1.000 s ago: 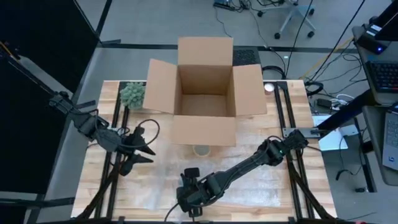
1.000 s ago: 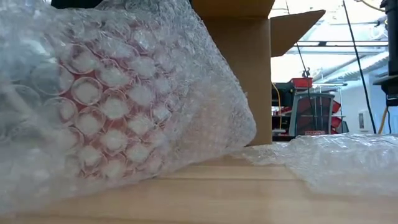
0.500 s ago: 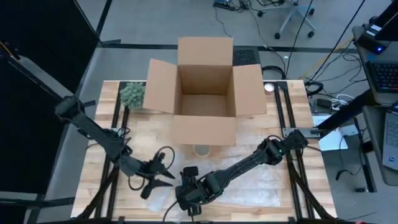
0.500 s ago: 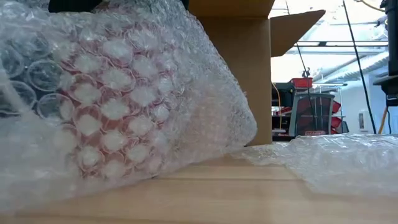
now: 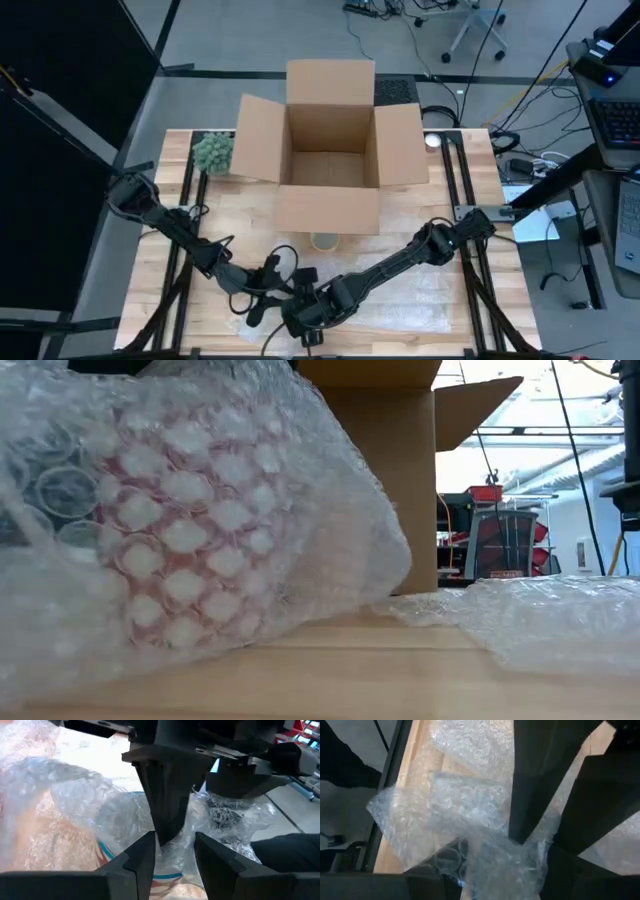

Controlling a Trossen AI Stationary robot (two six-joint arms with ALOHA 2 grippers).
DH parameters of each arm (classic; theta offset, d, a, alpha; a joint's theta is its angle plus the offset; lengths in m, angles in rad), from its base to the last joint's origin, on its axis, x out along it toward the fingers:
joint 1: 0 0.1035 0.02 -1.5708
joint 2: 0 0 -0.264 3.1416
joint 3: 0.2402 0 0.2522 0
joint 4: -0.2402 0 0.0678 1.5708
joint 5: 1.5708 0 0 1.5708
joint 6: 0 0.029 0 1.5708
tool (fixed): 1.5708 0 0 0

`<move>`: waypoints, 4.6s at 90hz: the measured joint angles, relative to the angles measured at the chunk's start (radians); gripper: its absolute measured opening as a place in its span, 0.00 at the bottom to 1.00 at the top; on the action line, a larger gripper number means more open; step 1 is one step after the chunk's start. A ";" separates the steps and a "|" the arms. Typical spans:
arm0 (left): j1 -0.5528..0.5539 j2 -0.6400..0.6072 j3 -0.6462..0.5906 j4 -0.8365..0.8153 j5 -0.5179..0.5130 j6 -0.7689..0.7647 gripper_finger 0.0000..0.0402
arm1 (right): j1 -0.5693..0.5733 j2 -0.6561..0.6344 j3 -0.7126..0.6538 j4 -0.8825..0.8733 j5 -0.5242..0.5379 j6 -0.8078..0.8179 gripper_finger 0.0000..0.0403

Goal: Wrap mug
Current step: Wrap the red patterned mug with bubble wrap

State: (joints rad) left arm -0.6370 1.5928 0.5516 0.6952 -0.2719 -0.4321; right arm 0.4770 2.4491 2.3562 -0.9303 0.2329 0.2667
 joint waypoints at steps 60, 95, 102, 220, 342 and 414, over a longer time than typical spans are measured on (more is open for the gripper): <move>0.014 0.002 -0.002 0.008 -0.017 -0.033 0.31 | 0.048 -0.131 0.001 -0.016 -0.070 0.075 0.44; 0.014 0.004 -0.004 0.023 -0.017 -0.034 0.31 | 0.002 0.006 0.001 -0.130 -0.029 0.175 0.44; 0.014 0.006 -0.005 0.042 -0.007 -0.034 0.31 | 0.002 0.020 0.001 -0.137 -0.034 0.178 0.44; 0.014 0.003 -0.002 0.007 -0.022 -0.034 0.31 | -0.071 -0.091 -0.001 -0.381 0.162 0.263 0.44; 0.014 -0.021 -0.007 0.020 -0.016 -0.033 0.31 | -0.034 0.013 0.002 -0.183 0.002 0.193 0.44; 0.022 0.082 0.001 0.082 -0.111 0.000 0.31 | -0.034 -0.013 -0.004 -0.185 -0.008 0.155 0.44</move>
State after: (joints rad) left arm -0.6154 1.6745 0.5530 0.7771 -0.3824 -0.4324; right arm 0.4435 2.4362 2.3524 -1.1150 0.2249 0.4217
